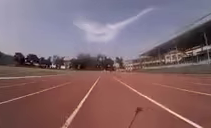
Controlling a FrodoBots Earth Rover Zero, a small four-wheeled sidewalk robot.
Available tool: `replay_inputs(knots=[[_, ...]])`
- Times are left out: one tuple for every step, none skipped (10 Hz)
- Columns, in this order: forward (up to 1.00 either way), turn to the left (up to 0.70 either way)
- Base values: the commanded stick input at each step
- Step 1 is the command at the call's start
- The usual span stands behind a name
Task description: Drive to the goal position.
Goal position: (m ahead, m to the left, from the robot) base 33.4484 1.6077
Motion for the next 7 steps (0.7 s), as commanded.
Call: replay_inputs(knots=[[0.70, 0.00], [0.70, 0.00], [0.70, 0.00], [0.70, 0.00], [0.70, 0.00], [0.70, 0.00], [0.70, 0.00]])
